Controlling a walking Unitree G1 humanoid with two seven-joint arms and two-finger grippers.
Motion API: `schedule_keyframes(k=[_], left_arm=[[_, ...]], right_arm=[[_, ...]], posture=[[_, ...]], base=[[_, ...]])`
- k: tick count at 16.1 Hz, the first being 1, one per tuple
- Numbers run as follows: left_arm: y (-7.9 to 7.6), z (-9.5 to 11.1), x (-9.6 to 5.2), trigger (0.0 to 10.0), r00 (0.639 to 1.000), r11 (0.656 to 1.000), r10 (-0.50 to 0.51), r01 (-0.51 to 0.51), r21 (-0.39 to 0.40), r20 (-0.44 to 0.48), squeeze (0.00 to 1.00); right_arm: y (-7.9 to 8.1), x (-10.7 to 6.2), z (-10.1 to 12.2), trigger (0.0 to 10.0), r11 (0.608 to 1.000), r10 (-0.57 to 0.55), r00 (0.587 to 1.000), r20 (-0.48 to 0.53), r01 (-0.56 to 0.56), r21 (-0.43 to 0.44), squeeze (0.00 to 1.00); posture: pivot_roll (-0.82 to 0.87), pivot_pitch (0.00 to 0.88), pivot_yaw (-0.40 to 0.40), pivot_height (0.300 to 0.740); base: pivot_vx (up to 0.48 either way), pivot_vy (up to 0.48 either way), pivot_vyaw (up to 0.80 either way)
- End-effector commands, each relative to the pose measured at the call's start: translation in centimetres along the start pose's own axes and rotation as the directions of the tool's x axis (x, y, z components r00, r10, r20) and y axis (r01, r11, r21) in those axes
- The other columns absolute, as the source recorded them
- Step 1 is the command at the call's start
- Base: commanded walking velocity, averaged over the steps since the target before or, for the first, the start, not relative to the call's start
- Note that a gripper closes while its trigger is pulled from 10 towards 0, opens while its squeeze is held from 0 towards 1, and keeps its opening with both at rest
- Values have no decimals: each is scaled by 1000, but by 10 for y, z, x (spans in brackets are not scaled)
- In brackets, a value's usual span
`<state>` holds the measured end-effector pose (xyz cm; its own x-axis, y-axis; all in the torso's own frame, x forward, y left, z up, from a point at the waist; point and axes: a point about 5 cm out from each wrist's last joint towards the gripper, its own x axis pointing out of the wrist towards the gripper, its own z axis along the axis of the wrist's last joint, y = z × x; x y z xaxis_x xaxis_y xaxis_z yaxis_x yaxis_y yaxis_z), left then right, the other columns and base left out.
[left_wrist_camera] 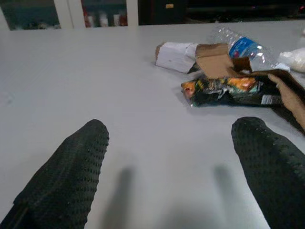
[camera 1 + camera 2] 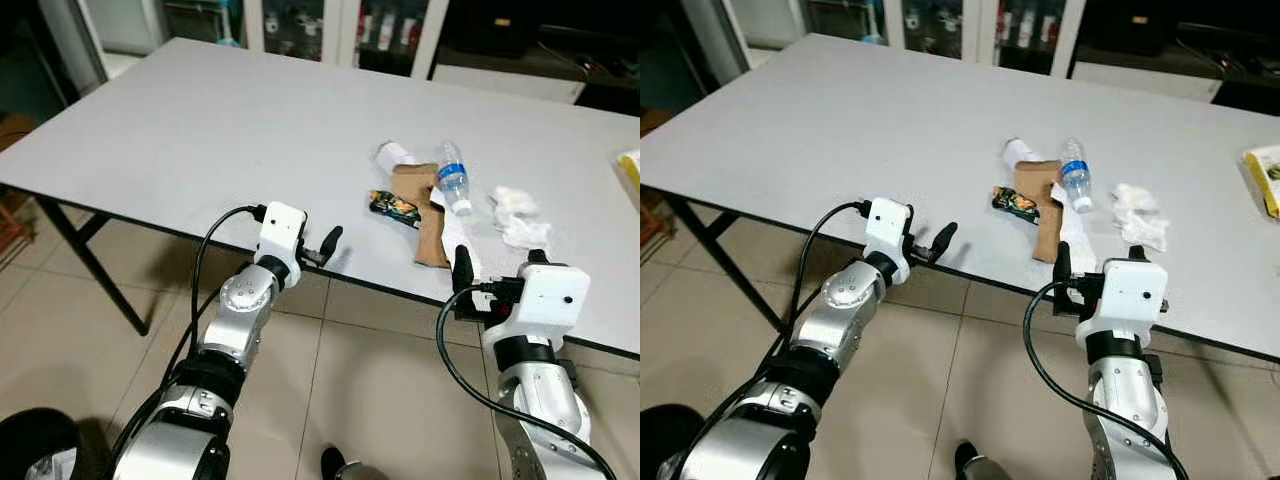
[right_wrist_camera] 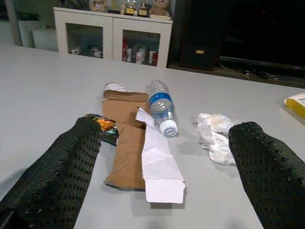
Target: Picking trash to rubbish bin
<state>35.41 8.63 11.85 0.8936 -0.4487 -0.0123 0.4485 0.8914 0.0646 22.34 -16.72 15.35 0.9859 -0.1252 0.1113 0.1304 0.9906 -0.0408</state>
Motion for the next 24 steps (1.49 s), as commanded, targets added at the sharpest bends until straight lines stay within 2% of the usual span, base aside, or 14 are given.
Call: schedule_keyframes(k=[1, 16, 21, 24], left_arm=[[1, 5, 2, 10000, 1000, 1000, 7, -7, 5, 17, 0], [6, 6, 7, 10000, 999, 999, 34, -34, 2, 4, 0], [8, 6, 9, 10000, 999, 999, 45, -45, 2, -7, 0], [8, 6, 9, 10000, 999, 999, 44, -44, 0, -11, 0]], right_arm=[[-1, 1, 3, 10000, 1000, -12, 1000, 6, 12, -1, 0], [-2, 4, 6, 10000, 1000, -20, 1000, 19, 20, 0, 0], [-1, 3, 6, 10000, 1000, -21, 999, 26, 21, -3, 0], [-1, 2, 6, 10000, 1000, -23, 999, 25, 23, -6, 0]], posture=[[23, 59, -1, 740], [26, 59, 4, 740], [25, 61, 7, 740], [24, 63, 7, 740]], base=[[0, 0, -781], [0, 0, -781], [0, 0, 0], [0, 306, 0]])
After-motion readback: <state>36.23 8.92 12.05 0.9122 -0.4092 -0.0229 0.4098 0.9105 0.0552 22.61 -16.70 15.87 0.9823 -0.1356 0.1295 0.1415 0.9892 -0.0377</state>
